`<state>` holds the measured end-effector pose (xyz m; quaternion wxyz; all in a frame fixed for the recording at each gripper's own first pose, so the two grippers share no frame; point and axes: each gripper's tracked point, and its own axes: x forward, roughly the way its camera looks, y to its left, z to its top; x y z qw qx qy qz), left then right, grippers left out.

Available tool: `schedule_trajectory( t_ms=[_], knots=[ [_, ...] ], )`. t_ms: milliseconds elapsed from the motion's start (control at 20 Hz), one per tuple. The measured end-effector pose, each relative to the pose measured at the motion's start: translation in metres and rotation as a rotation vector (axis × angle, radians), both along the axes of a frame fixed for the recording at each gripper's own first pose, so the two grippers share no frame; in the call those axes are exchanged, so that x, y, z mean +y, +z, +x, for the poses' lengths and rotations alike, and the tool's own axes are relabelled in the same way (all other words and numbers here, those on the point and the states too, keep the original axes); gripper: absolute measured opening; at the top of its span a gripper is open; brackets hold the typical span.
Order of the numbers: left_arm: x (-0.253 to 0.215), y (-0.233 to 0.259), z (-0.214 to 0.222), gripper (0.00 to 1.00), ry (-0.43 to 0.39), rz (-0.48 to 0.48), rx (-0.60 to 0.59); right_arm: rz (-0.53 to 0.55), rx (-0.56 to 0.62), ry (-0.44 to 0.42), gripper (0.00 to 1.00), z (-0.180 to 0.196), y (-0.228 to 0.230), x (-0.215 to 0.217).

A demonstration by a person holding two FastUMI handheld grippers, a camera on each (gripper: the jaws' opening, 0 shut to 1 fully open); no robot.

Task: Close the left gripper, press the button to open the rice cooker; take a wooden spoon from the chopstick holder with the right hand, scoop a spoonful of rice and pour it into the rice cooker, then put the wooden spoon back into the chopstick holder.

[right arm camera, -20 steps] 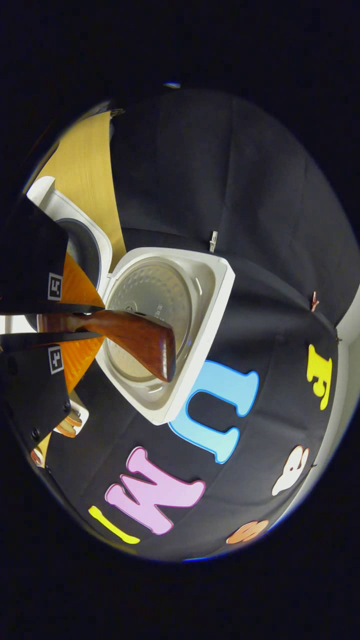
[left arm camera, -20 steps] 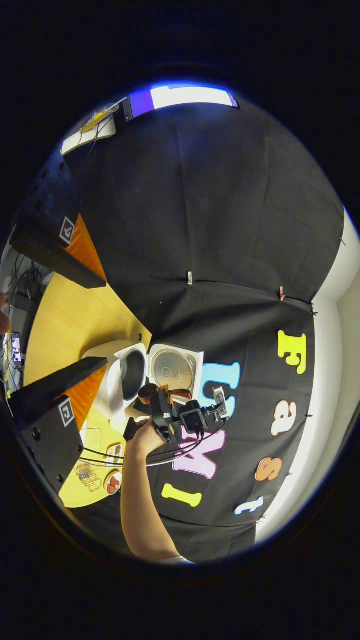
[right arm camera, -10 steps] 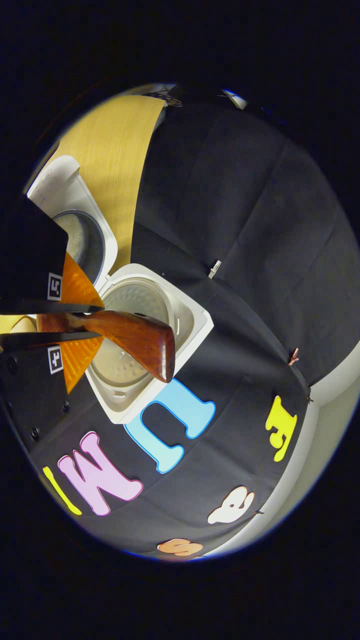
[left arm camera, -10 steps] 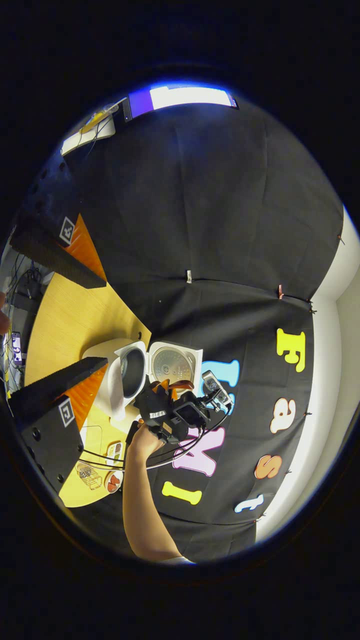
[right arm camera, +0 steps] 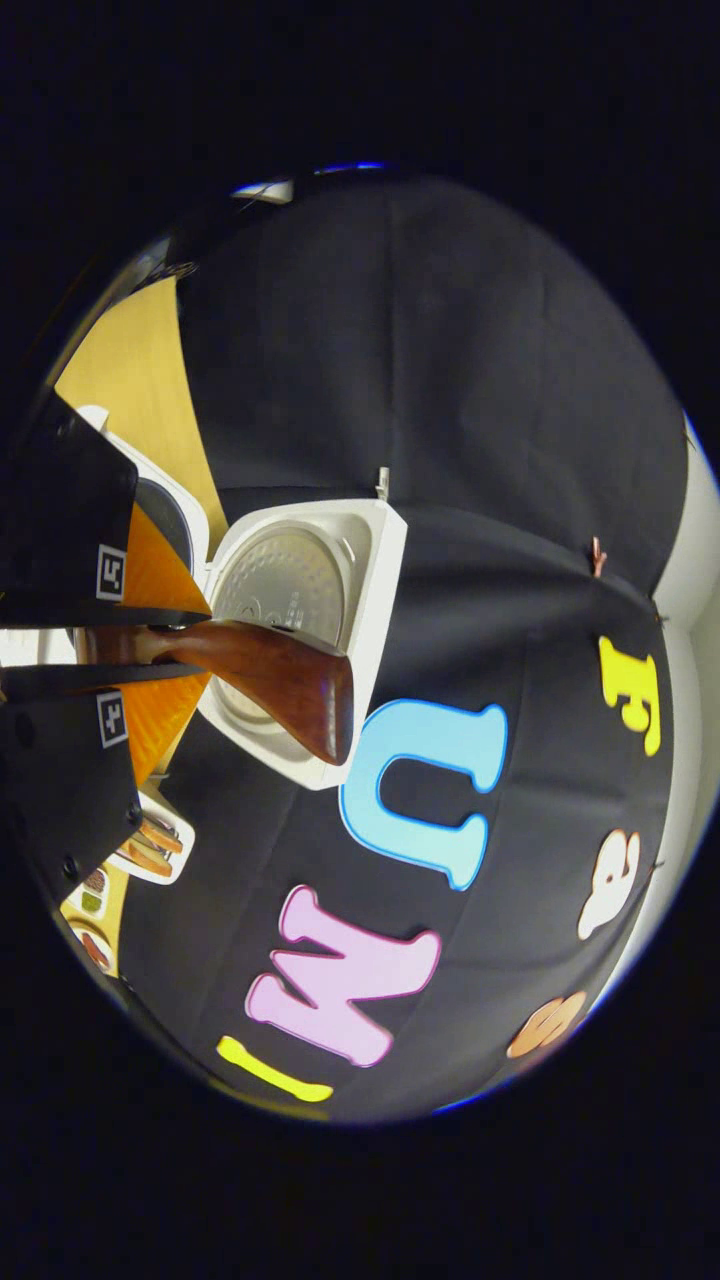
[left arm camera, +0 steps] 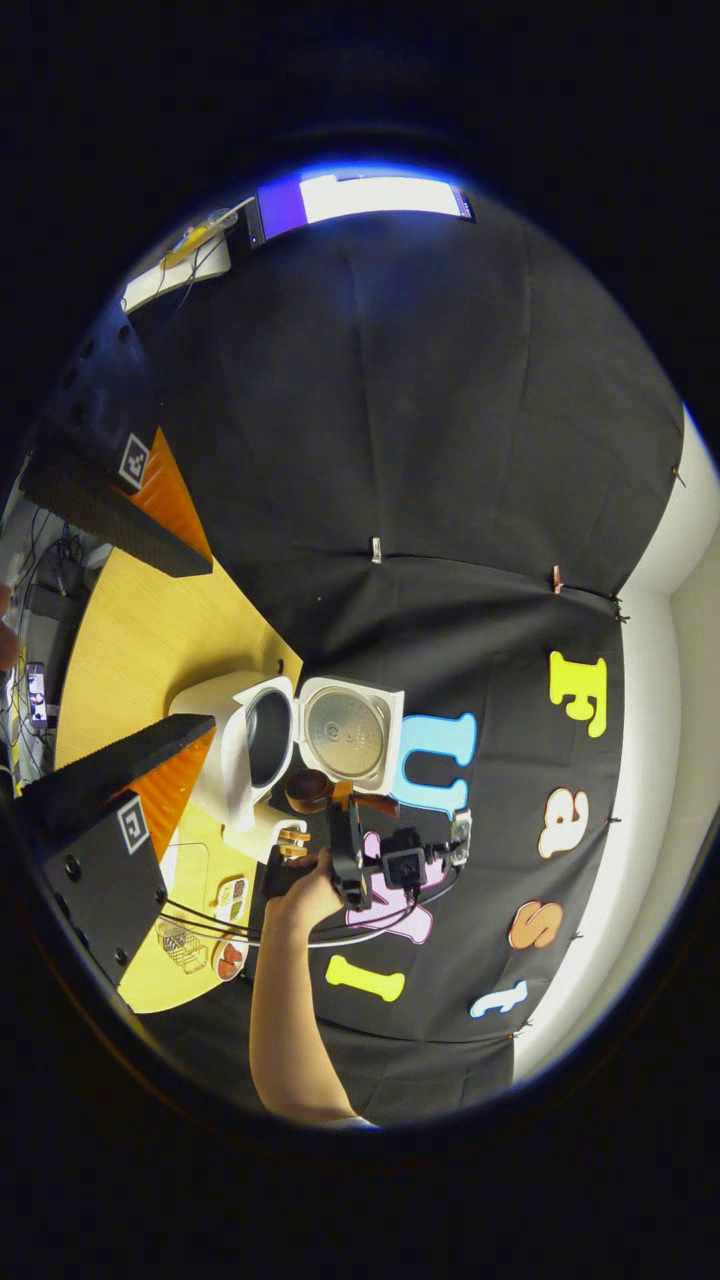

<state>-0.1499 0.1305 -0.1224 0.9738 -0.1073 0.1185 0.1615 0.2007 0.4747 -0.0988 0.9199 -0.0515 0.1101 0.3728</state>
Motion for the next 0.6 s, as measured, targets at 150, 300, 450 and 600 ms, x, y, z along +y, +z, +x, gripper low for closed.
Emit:
schedule_trajectory(
  t_ms=[150, 300, 450, 600],
  knots=[
    [-0.006, 0.004, 0.002, 0.95, -0.016, 0.000, -0.008, 0.093, 0.041, -0.044, 0.18, -0.001, 0.018, -0.040],
    [-0.015, 0.006, 0.009, 0.95, -0.041, -0.001, -0.015, 0.141, 0.048, -0.094, 0.18, 0.002, 0.028, -0.091],
    [-0.026, 0.012, 0.016, 0.95, -0.070, 0.019, -0.018, 0.196, 0.065, -0.144, 0.18, -0.001, 0.035, -0.147],
    [-0.038, 0.015, 0.024, 0.95, -0.103, 0.031, -0.023, 0.234, 0.061, -0.217, 0.18, -0.002, 0.038, -0.211]
  ],
)
